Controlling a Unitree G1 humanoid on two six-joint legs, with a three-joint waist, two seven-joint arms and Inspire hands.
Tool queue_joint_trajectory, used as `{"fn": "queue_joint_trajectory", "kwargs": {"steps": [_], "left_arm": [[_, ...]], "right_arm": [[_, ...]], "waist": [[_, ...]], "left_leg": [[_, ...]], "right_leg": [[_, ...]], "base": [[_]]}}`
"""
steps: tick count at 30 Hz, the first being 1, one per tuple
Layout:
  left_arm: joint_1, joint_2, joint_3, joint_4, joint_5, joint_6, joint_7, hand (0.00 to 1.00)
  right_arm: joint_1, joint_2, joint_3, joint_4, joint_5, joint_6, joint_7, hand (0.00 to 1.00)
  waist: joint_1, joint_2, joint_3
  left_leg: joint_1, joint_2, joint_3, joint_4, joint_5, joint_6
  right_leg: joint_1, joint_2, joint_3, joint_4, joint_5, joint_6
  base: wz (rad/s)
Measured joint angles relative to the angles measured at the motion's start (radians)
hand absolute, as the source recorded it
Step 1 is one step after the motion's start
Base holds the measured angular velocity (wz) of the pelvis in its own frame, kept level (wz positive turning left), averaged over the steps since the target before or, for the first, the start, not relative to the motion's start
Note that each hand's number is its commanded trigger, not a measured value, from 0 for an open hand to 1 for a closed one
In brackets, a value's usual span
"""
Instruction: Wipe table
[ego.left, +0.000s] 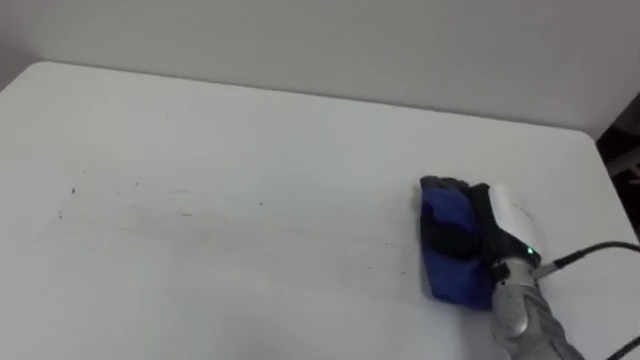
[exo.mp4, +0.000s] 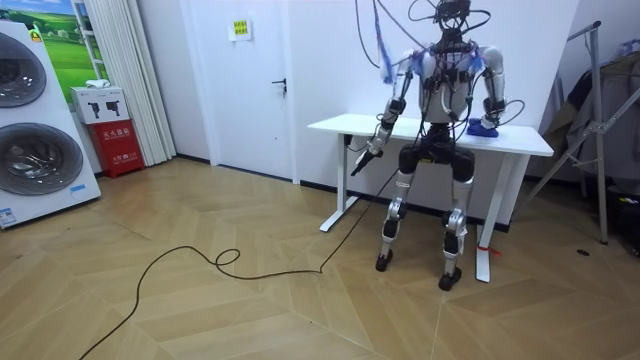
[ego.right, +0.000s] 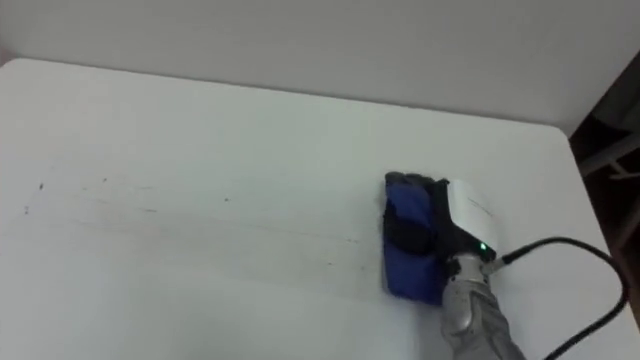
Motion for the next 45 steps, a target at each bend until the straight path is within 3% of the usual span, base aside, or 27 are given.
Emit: {"fn": "queue_joint_trajectory", "kwargs": {"steps": [3,5,8,9,11,14,16,18,19,21,24,26,27,31,33,34,37,41,44,45], "left_arm": [[-0.006,0.000,0.034,-0.017,0.040,-0.022,0.001,0.00],[-0.011,0.006,0.042,-0.026,0.056,-0.037,0.008,0.00],[-0.031,0.014,0.025,-0.023,0.055,-0.042,0.019,0.00],[-0.042,0.015,0.011,-0.019,0.055,-0.042,0.021,0.00],[-0.056,0.009,-0.014,-0.017,0.041,-0.042,0.023,0.00],[-0.080,0.002,-0.080,-0.004,-0.010,-0.041,0.038,0.00],[-0.116,-0.012,-0.112,0.028,-0.051,-0.040,0.051,0.00],[-0.131,-0.015,-0.112,0.038,-0.070,-0.039,0.051,0.00],[-0.139,-0.015,-0.113,0.038,-0.071,-0.038,0.048,0.00],[-0.139,-0.015,-0.114,0.036,-0.070,-0.037,0.038,0.00],[-0.078,-0.011,-0.105,0.012,-0.070,-0.013,0.032,0.00],[-0.044,-0.010,-0.101,-0.002,-0.069,-0.003,0.019,0.00],[-0.027,-0.009,-0.101,-0.005,-0.069,0.001,0.014,0.00],[0.012,-0.010,-0.076,-0.011,-0.054,0.004,-0.008,0.00],[0.006,-0.003,-0.071,-0.022,-0.040,0.002,-0.019,0.00],[0.006,0.001,-0.071,-0.022,-0.039,0.002,-0.019,0.00],[-0.020,0.001,-0.077,-0.021,-0.038,-0.004,-0.019,0.00],[-0.085,-0.001,-0.098,-0.007,-0.050,-0.012,-0.006,0.00],[-0.155,-0.006,-0.130,0.024,-0.099,-0.029,0.024,0.00],[-0.175,-0.009,-0.134,0.051,-0.122,-0.048,0.034,0.00]], "right_arm": [[0.090,-0.010,-0.089,0.001,0.009,-0.036,-0.059,1.00],[0.145,-0.015,-0.130,0.007,0.046,-0.037,-0.081,1.00],[0.169,-0.043,-0.144,0.029,0.114,-0.037,-0.081,1.00],[0.160,-0.048,-0.133,0.043,0.121,-0.036,-0.079,1.00],[0.128,-0.046,-0.126,0.044,0.119,-0.012,-0.068,1.00],[0.054,-0.027,-0.078,0.021,0.114,0.086,-0.025,1.00],[-0.044,-0.012,0.022,-0.037,0.089,0.165,0.049,1.00],[-0.132,0.025,0.111,-0.075,0.034,0.175,0.098,1.00],[-0.194,0.054,0.157,-0.079,0.003,0.163,0.123,1.00],[-0.254,0.069,0.190,-0.078,-0.008,0.144,0.153,1.00],[-0.273,0.070,0.190,-0.061,-0.028,0.129,0.175,1.00],[-0.257,0.064,0.174,-0.025,-0.056,0.132,0.176,1.00],[-0.219,0.058,0.144,-0.020,-0.054,0.119,0.170,1.00],[-0.114,0.051,0.085,-0.046,-0.057,0.057,0.132,1.00],[-0.067,0.048,0.052,-0.060,-0.059,0.042,0.120,1.00],[-0.030,0.048,0.040,-0.068,-0.059,0.041,0.113,1.00],[0.007,0.040,0.023,-0.070,-0.057,0.041,0.105,1.00],[-0.027,0.037,0.077,-0.058,-0.048,0.059,0.105,1.00],[-0.092,0.046,0.152,-0.075,-0.058,0.120,0.145,1.00],[-0.121,0.056,0.176,-0.085,-0.092,0.134,0.174,1.00]], "waist": [[-0.030,-0.008,-0.0019],[-0.045,-0.011,-0.0121],[-0.050,-0.014,-0.0141],[-0.046,-0.013,-0.0134],[-0.036,-0.011,-0.0130],[-0.001,-0.004,-0.0101],[0.071,0.008,0.0017],[0.098,0.009,0.0113],[0.097,0.007,0.0194],[0.117,0.009,0.0231],[0.134,0.001,0.0183],[0.121,-0.002,0.0181],[0.117,-0.005,0.0153],[0.052,0.005,0.0185],[0.012,0.002,0.0107],[0.007,0.001,-0.0029],[-0.009,0.005,-0.0076],[0.005,0.011,-0.0052],[0.037,0.012,0.0010],[0.041,0.013,0.0065]], "left_leg": [[-0.003,-0.014,0.000,0.008,-0.001,0.006],[0.002,-0.017,-0.001,0.017,-0.011,0.012],[-0.002,-0.020,-0.008,0.038,-0.017,0.014],[-0.002,-0.020,-0.008,0.045,-0.017,0.014],[-0.001,-0.019,-0.007,0.048,-0.019,0.012],[0.000,-0.009,0.021,0.045,-0.016,0.005],[-0.001,-0.007,0.035,0.035,-0.015,0.005],[-0.017,-0.006,0.025,0.026,-0.008,0.003],[-0.035,-0.006,0.012,0.025,-0.001,0.001],[-0.050,-0.009,-0.005,0.020,0.005,0.001],[-0.049,-0.013,-0.022,0.014,0.006,0.009],[-0.035,-0.013,-0.030,0.006,0.006,0.010],[-0.029,-0.013,-0.030,0.004,0.001,0.010],[0.002,-0.014,-0.022,-0.009,-0.006,0.011],[0.005,-0.018,-0.016,-0.008,-0.008,0.015],[0.014,-0.018,-0.006,-0.009,-0.011,0.016],[0.038,-0.017,0.015,0.001,-0.026,0.019],[0.048,-0.010,0.062,0.007,-0.031,0.017],[0.052,0.004,0.127,0.002,-0.034,0.011],[0.050,0.009,0.147,-0.001,-0.034,0.008]], "right_leg": [[0.009,-0.013,0.001,0.002,-0.005,0.006],[0.020,-0.017,0.001,0.002,-0.017,0.024],[0.027,-0.017,0.007,0.008,-0.017,0.023],[0.026,-0.018,0.011,0.020,-0.012,0.015],[0.019,-0.018,0.015,0.024,-0.009,0.011],[0.005,-0.007,0.045,0.025,-0.002,0.009],[-0.046,0.014,0.112,0.037,0.015,-0.002],[-0.078,0.023,0.122,0.038,0.025,-0.013],[-0.093,0.027,0.123,0.039,0.025,-0.014],[-0.098,0.026,0.112,0.034,0.025,-0.014],[-0.084,0.024,0.092,0.025,0.025,-0.016],[-0.066,0.023,0.080,0.015,0.024,-0.016],[-0.058,0.023,0.077,0.015,0.015,-0.016],[-0.018,0.019,0.057,-0.002,0.004,-0.009],[-0.014,0.014,0.062,-0.001,0.003,-0.008],[-0.013,0.014,0.073,0.001,0.002,-0.006],[0.007,0.014,0.091,0.004,0.001,-0.004],[-0.019,0.023,0.146,0.026,0.006,-0.008],[-0.060,0.040,0.209,0.037,0.022,-0.016],[-0.073,0.049,0.229,0.036,0.030,-0.018]], "base": [[0.16],[0.10],[0.03],[-0.04],[-0.07],[-0.38],[-0.81],[-0.36],[0.00],[0.27],[0.23],[0.19],[0.11],[0.13],[-0.07],[-0.19],[-0.20],[-0.40],[-0.64],[-0.50]]}}
